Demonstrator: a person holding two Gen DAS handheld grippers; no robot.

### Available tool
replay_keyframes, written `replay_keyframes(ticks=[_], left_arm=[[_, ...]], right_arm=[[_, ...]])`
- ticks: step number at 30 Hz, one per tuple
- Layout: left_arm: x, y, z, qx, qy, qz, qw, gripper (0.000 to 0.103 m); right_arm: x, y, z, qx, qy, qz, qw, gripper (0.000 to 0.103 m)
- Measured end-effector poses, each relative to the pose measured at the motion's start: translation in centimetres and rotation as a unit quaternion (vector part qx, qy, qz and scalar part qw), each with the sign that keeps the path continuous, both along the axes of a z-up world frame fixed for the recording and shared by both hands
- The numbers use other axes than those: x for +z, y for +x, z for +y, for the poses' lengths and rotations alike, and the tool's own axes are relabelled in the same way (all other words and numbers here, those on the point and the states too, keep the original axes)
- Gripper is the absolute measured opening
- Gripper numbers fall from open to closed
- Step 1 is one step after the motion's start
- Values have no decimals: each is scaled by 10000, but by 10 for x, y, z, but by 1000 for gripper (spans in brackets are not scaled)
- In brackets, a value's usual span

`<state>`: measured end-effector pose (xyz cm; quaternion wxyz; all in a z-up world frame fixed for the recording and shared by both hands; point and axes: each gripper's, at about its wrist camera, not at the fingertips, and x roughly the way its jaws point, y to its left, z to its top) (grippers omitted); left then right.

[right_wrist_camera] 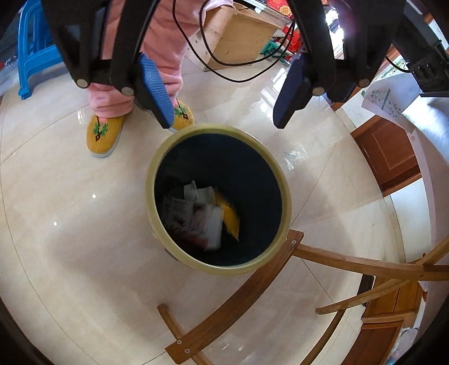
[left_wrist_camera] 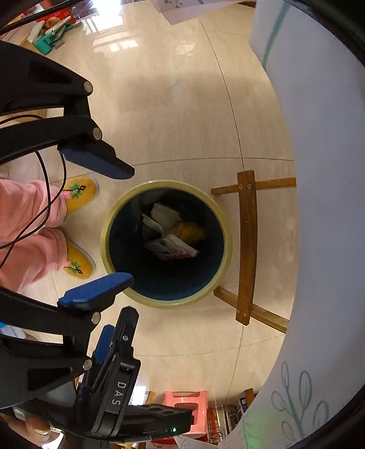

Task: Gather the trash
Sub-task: 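Move both tools back to the table toward the paper cup holder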

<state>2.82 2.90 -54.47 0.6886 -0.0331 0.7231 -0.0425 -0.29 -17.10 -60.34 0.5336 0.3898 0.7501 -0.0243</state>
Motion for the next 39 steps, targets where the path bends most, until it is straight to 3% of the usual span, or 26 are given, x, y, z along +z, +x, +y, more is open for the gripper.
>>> replay_keyframes(ticks=[3,9,21,30,35,39], left_arm=[[10,-3,4,-9,-4,-10,10000,68],[52,-11,8,25,-70,-192,9998,68],[210,-33,11,1,-171,-1018,9947,76],[336,-60,1,-267,-430,-1740,9834,80],[406,-70,-9,-343,-608,-2295,9708,81],[446,-69,-20,-392,-647,-2670,9607,85]], right_arm=[[11,-3,4,91,-44,-46,9999,73],[70,-6,16,457,-182,-654,9966,73],[233,-7,17,1086,-577,-1866,9747,73],[364,-23,9,1552,-792,-2720,9464,73],[434,-29,-1,1703,-1070,-3443,9170,73],[470,-31,-12,1708,-1190,-3823,9003,73]])
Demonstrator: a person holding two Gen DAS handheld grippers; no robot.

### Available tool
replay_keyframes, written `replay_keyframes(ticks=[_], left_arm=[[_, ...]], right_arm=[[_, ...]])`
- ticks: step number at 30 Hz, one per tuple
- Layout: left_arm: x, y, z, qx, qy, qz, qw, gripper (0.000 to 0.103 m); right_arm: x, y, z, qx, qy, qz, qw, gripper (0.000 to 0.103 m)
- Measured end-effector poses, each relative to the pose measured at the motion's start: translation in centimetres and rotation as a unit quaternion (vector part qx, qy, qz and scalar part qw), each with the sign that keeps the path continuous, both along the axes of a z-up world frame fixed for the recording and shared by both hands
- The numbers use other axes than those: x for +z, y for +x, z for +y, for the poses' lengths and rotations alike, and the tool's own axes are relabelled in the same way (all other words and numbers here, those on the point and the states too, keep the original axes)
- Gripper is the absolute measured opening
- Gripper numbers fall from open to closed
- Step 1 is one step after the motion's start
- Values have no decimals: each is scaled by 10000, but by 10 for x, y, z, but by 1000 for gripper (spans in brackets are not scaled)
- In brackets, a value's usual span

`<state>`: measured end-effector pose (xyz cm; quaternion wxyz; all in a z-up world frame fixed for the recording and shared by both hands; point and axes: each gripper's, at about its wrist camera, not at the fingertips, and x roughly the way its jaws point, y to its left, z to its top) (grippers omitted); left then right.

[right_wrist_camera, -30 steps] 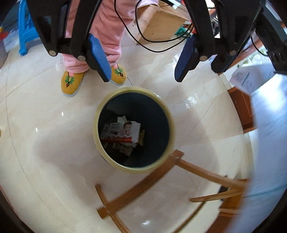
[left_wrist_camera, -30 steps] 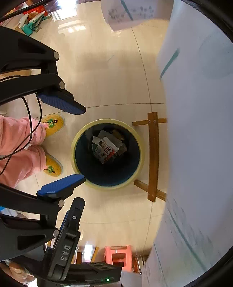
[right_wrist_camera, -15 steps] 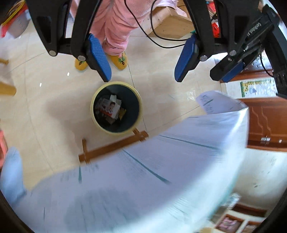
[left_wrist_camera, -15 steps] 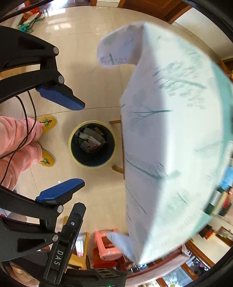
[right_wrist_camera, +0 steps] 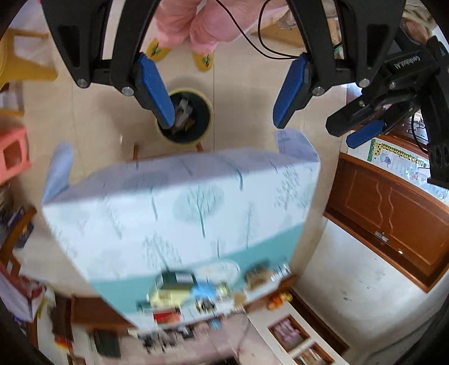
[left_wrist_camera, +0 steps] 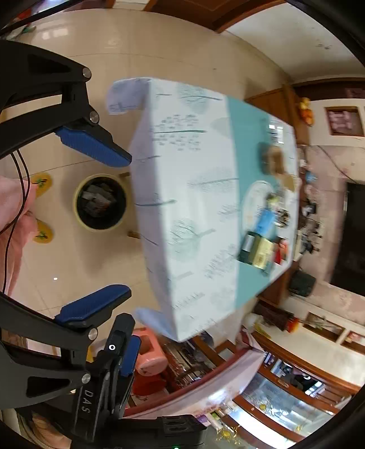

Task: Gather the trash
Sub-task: 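Move both tools back to the table toward the paper cup holder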

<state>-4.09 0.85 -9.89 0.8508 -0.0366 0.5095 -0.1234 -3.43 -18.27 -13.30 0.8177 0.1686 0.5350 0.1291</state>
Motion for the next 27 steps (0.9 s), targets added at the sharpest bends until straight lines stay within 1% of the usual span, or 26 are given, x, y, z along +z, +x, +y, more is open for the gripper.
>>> replay_keyframes(ticks=[2,5,8,12,15,19,22,27], left_arm=[[17,1,-6,-41,23,-169,9998,85],[45,3,-15,-60,87,-446,9989,85],[63,5,-20,-23,82,-616,9981,85],[77,9,-21,58,149,-790,9967,85],[82,15,-18,129,217,-857,9960,85],[85,27,-6,212,247,-841,9959,85],[86,38,8,261,231,-872,9956,85],[77,77,38,203,309,-874,9955,85]], right_arm=[[16,-1,-2,33,-23,-207,9998,73],[32,1,-5,110,-70,-397,9991,73],[46,5,-6,214,-144,-586,9979,73],[57,12,-6,309,-167,-740,9966,73],[61,20,-2,400,-227,-803,9957,73],[65,34,11,550,-392,-996,9927,73],[64,52,21,531,-410,-1013,9926,73],[57,93,44,435,-380,-977,9935,73]])
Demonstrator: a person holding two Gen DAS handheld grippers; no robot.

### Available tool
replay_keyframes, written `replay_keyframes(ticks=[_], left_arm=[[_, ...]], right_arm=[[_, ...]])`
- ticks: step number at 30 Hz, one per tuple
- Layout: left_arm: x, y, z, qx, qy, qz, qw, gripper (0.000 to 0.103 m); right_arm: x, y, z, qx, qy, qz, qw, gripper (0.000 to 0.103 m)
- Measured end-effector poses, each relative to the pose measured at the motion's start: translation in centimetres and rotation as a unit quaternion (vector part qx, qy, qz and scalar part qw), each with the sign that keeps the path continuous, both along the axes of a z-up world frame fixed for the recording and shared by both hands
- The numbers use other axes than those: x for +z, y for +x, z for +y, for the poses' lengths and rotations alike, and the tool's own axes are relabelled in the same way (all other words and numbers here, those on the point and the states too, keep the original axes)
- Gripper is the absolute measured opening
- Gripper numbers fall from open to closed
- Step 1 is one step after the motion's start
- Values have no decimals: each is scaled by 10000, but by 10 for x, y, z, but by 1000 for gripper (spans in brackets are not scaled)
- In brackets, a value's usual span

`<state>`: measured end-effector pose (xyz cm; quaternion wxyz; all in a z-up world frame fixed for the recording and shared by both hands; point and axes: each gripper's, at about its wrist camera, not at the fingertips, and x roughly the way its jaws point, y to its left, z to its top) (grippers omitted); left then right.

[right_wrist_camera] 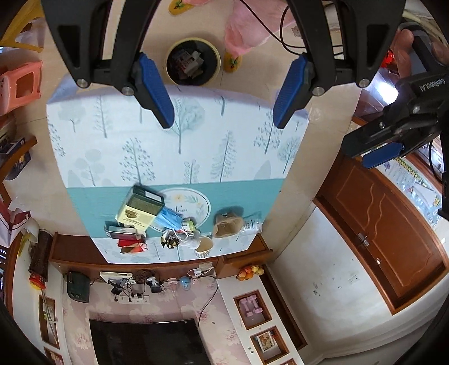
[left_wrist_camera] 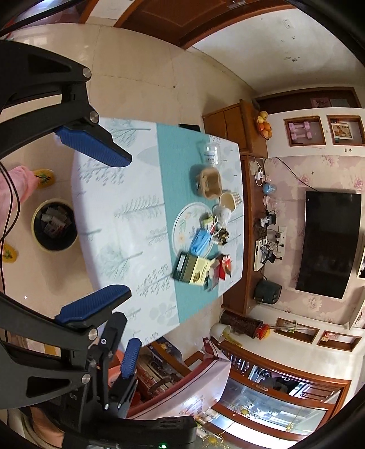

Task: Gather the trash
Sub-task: 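Move both tools back to the table toward the paper cup holder, then grasp the paper cup holder with the right tool while the left tool grasps the plastic bottle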

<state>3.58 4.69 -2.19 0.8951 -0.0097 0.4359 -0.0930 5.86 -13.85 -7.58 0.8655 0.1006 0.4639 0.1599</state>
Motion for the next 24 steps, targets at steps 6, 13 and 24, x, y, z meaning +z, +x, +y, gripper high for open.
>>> replay_keyframes(ticks=[6,13,24], left_arm=[[-25,90,55,-373,152,98,9991,85],[-57,226,130,-805,361,592,9943,85],[-139,390,174,-1274,592,1162,9832,85]], right_arm=[[-16,75,42,-381,25,136,9992,72],[-44,176,94,-1034,285,771,9912,66],[-117,301,125,-1976,502,1547,9667,56]])
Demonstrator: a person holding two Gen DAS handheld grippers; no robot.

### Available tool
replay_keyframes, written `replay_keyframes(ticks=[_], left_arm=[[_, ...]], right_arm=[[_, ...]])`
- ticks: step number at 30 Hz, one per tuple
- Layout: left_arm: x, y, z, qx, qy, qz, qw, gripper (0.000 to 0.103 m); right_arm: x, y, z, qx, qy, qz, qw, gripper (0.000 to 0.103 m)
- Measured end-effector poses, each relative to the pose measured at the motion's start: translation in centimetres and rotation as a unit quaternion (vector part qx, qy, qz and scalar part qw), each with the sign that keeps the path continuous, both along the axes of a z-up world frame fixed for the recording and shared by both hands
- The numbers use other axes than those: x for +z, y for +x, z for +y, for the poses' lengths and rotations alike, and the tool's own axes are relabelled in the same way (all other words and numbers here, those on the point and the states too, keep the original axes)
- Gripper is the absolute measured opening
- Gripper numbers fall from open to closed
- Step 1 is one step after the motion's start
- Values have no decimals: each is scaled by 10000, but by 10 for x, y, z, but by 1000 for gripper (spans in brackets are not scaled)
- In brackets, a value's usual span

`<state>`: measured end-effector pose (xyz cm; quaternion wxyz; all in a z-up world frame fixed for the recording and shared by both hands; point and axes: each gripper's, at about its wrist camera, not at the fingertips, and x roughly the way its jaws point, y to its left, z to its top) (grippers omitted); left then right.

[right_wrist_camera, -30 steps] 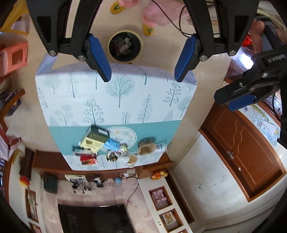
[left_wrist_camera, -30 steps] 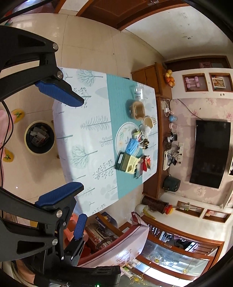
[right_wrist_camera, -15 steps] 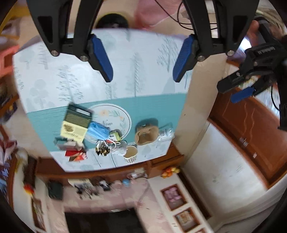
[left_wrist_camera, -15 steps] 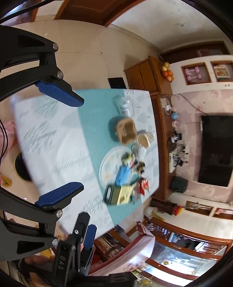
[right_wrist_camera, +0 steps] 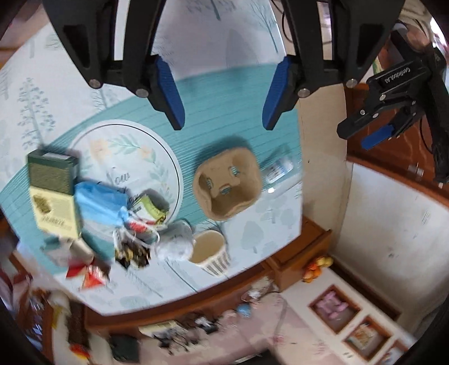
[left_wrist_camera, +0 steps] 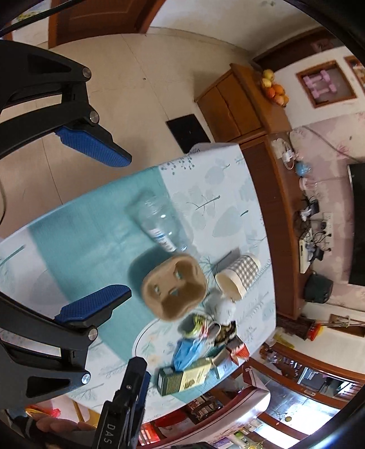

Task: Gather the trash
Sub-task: 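Grasp the paper cup holder with the right tool while the left tool grasps the plastic bottle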

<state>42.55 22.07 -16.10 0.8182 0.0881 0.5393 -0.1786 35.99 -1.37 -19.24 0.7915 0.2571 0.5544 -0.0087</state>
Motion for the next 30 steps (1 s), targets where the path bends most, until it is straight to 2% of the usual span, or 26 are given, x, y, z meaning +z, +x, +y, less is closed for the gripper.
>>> replay_keyframes(ticks=[6,17,25,27,29,30], left_arm=[[-44,43,-9,-233,60,343,9991,85],[-81,74,-32,-739,238,705,9945,85],[-100,87,-46,-952,558,867,9901,85],[-106,88,-48,-1008,661,931,9883,84],[-112,88,-52,-1052,739,961,9870,76],[-115,87,-53,-1053,772,994,9864,66]], right_arm=[[-47,28,-3,-494,354,519,9968,51],[-88,47,2,-1167,1057,688,9851,51],[-105,53,2,-1425,1364,636,9783,17],[-104,50,2,-1405,1314,550,9798,16],[-103,46,1,-1398,1293,493,9805,15],[-103,44,0,-1417,1309,488,9800,15]])
